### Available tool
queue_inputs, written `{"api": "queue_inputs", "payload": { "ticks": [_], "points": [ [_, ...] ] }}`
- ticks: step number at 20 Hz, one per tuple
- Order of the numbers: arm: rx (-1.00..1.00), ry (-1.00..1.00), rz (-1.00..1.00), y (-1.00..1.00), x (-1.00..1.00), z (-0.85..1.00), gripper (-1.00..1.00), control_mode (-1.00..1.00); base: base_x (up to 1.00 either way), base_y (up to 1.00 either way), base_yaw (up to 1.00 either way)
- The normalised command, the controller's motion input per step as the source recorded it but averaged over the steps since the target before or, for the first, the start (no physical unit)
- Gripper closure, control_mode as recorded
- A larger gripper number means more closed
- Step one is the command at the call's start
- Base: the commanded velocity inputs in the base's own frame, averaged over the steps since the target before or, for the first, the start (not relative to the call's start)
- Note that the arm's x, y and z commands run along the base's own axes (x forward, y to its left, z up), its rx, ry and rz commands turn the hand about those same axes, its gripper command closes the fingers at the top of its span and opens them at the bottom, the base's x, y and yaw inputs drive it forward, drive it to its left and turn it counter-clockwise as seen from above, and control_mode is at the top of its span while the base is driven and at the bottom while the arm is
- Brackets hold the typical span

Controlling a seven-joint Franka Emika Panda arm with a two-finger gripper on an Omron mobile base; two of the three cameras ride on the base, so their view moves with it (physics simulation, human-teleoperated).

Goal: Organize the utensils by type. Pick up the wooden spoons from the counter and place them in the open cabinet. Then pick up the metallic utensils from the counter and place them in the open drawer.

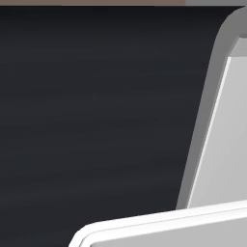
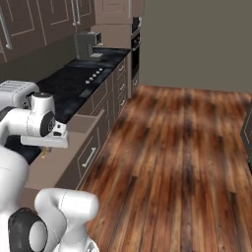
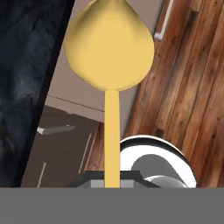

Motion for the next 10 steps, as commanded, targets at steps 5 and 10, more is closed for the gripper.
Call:
{"api": "queue_inputs", "payload": {
  "ticks": [5,10],
  "points": [
    [0.00,0.00,-0.19,0.29,0.39,-0.32,1.00,-1.00,0.00,0.00,0.00],
    [0.00,0.00,-0.18,0.24,0.40,-0.34,1.00,-1.00,0.00,0.00,0.00]
  ]
}}
